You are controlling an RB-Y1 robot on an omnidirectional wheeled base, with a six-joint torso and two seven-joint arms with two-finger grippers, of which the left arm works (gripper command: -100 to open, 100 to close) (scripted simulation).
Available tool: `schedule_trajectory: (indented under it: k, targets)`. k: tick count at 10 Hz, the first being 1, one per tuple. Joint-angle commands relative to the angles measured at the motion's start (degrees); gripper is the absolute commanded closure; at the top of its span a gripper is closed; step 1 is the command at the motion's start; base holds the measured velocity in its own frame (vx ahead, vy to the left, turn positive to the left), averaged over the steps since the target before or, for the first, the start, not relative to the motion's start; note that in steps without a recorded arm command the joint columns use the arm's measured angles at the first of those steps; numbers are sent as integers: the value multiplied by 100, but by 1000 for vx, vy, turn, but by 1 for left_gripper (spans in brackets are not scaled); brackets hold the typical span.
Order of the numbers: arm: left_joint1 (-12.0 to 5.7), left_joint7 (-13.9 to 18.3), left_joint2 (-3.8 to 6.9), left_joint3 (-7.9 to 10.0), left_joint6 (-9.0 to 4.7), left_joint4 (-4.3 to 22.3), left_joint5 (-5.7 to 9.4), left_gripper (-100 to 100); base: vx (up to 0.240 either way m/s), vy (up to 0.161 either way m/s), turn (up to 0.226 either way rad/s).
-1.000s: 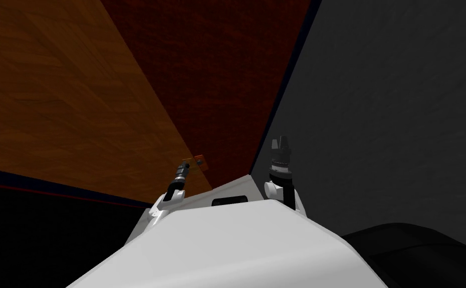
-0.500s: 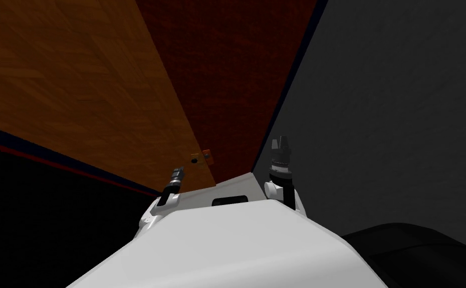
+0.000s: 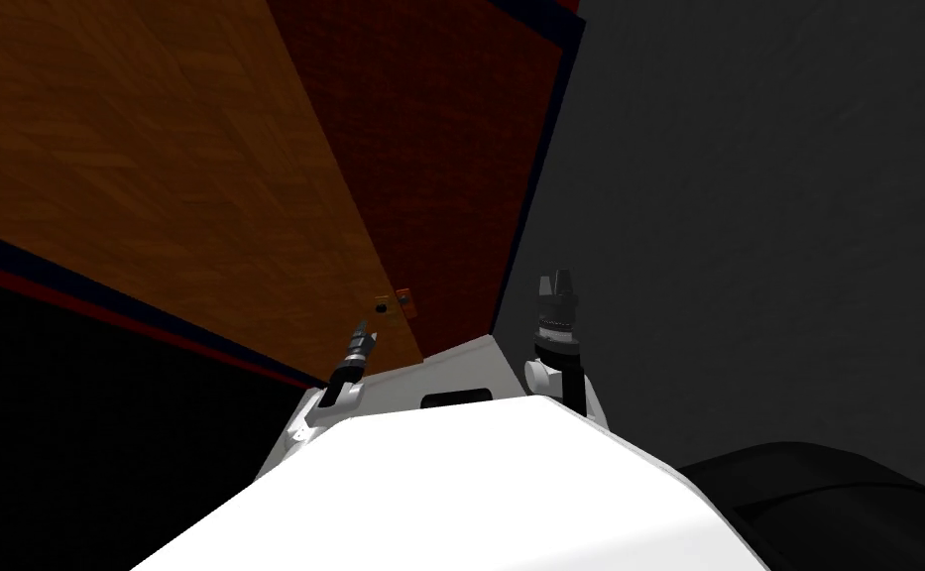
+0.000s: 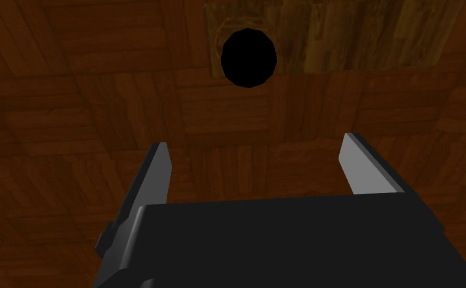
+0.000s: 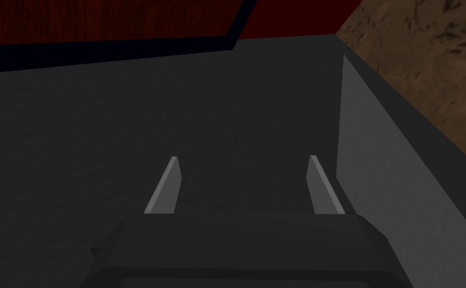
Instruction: Pull the door open
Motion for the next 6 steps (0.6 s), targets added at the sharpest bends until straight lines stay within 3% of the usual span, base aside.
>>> schedule_trajectory:
  k: [1, 2, 4, 6]
  targets:
    - [0, 0, 0, 0, 0, 0, 0, -100, -74, -51, -10]
    - [53, -29, 46, 156, 11, 129, 21, -100, -15, 78, 171]
    - [67, -55, 68, 252, 13, 220, 33, -100, 23, 121, 83]
    - [19, -99, 64, 340, 4, 335, 39, -100, 137, 125, 42]
